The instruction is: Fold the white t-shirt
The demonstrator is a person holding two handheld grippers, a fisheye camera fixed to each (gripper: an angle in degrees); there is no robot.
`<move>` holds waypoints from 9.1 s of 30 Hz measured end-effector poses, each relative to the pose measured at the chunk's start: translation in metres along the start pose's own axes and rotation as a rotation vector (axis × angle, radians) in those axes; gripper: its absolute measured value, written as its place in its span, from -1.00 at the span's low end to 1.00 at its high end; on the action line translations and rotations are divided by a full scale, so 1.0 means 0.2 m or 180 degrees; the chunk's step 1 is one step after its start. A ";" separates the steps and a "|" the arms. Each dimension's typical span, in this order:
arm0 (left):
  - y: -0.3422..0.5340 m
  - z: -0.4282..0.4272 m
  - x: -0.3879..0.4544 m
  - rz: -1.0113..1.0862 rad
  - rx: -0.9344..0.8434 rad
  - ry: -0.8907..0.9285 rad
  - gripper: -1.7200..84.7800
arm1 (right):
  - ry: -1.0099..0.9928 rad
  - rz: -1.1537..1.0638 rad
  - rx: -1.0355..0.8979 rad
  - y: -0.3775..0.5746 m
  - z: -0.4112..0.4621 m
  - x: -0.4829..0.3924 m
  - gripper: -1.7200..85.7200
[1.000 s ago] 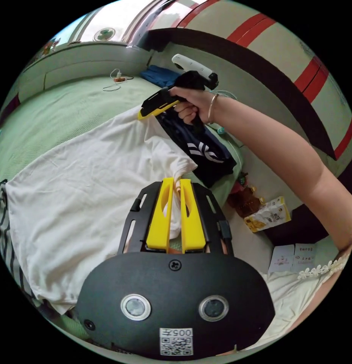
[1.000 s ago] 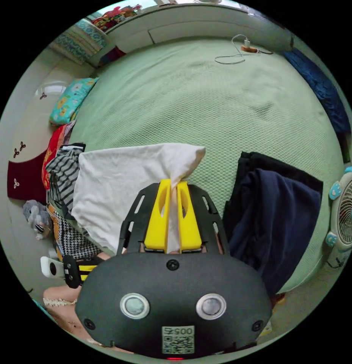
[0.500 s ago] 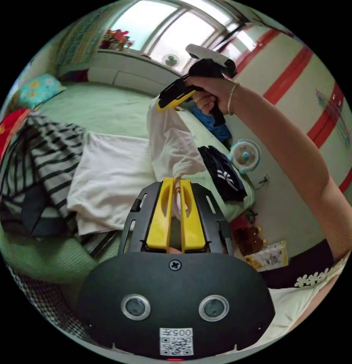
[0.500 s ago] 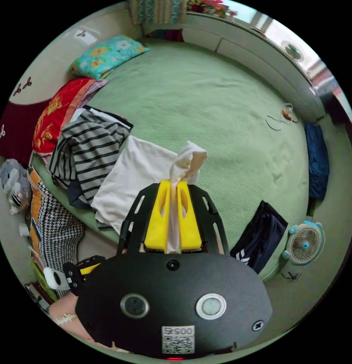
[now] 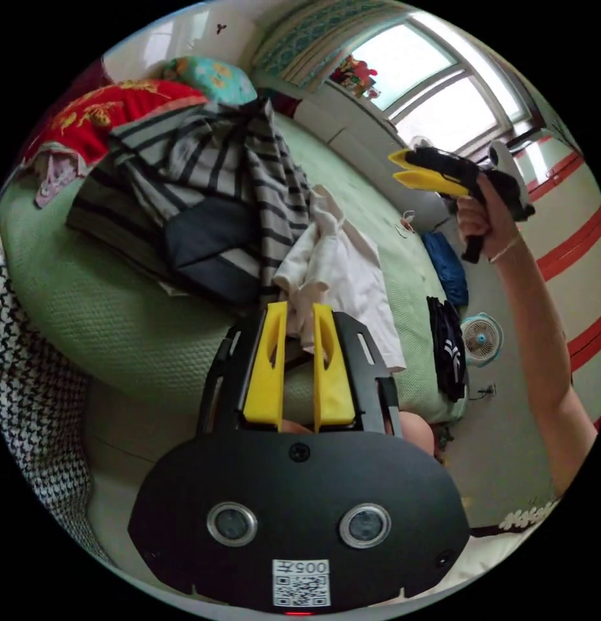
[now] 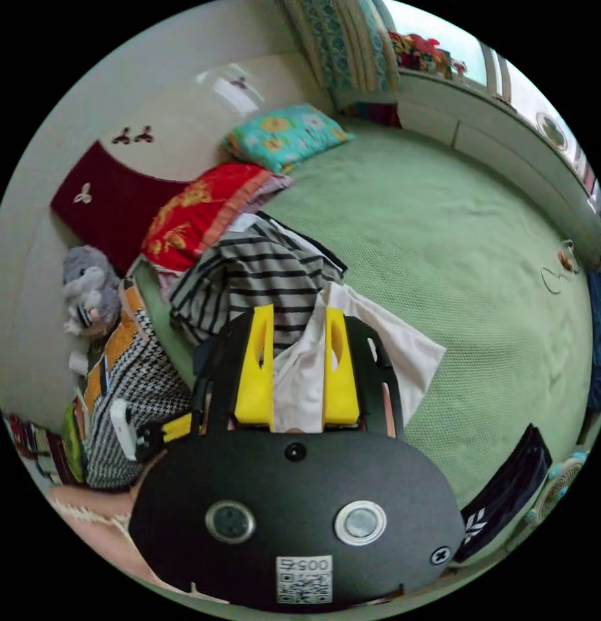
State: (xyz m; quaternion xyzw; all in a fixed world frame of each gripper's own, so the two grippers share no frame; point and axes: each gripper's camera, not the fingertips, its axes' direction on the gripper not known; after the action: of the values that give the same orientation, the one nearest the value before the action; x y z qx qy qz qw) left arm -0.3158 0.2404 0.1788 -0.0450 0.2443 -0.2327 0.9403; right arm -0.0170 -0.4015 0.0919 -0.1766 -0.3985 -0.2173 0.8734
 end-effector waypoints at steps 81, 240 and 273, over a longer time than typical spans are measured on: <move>-1.05 0.50 0.38 0.0896 -0.0731 -0.0191 -0.69 | 0.0805 0.0501 -0.0394 1.49 0.33 -0.06 -0.72; -1.95 1.02 0.87 0.0679 -0.1240 -0.0427 -0.93 | 0.1046 -0.1166 -0.0112 1.69 1.08 -1.34 -0.84; -1.00 0.99 1.37 0.1231 -0.0522 -0.2049 -0.97 | 0.0435 0.0548 -0.0373 1.41 0.91 -0.41 -0.99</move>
State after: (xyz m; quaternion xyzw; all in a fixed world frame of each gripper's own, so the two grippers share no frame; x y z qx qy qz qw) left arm -0.0924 -0.0676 0.2721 -0.1440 -0.0417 -0.0046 0.9887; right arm -0.0314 -0.0561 0.1027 -0.2456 -0.3081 -0.1759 0.9021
